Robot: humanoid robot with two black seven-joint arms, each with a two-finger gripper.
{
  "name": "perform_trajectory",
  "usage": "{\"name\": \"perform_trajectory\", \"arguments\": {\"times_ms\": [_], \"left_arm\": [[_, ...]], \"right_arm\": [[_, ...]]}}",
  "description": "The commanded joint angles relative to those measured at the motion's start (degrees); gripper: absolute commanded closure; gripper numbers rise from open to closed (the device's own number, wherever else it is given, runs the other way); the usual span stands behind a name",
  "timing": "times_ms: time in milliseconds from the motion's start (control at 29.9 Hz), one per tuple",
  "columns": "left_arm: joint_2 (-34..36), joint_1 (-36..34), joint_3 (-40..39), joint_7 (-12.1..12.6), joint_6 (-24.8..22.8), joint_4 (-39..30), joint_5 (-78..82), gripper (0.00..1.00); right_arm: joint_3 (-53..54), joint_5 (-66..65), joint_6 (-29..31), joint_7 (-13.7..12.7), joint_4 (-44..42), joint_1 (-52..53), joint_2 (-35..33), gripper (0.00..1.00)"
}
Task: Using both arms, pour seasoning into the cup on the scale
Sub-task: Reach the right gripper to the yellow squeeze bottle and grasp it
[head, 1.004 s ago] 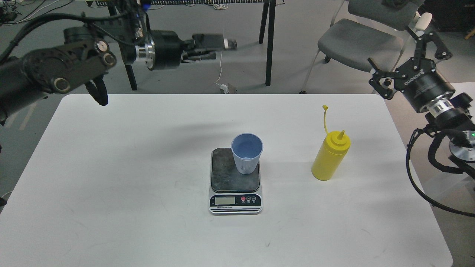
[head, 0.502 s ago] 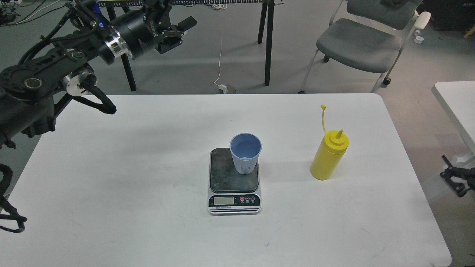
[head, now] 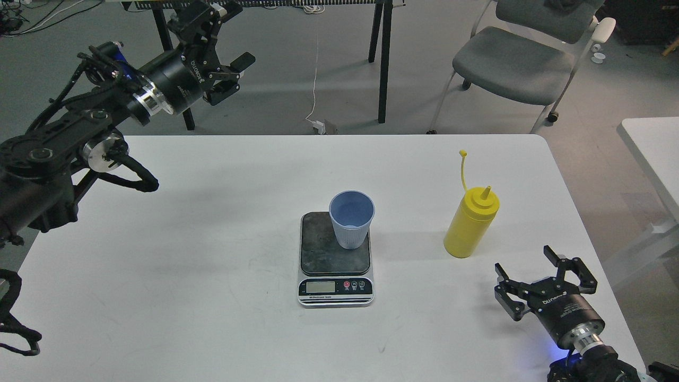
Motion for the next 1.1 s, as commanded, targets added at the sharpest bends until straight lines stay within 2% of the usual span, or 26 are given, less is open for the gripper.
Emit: {"name": "perform_trajectory", "arguments": {"times_ms": [0,435,736,836,937,1071], "left_arm": [[0.26,-0.04,-0.07,0.00,0.00,-0.09,-0.09,0.01],[1.14,-0.04,0.19,0.00,0.00,-0.44,0.35,0.01],[2.37,-0.21,0.37,0.00,0.00,-0.71,0.43,0.01],[2.37,-0.21,0.46,0.00,0.00,-0.71,0.43,0.01],[2.28,-0.13,0.54,0.00,0.00,-0.71,0.52,0.01],[2.28,-0.21,0.54,0.00,0.00,-0.71,0.52,0.01]], "right_arm": [[0.75,-2.40,0.00,-0.03,-1.43,1.93,4.19,0.00],[2.25,-5.48,0.00,0.50,-12.84,7.64,13.95,0.00],[2.07,-6.27,0.00,0.76,-16.90,10.90,17.46,0.00],[2.42,-9.16,0.00,2.24,-17.51,11.51,19.22,0.01],[3.30,-13.99,0.00,6.52,-18.39,11.78,19.93,0.11],[6.11,-23.30,0.00,6.52,-18.66,11.34,20.02,0.29]]}}
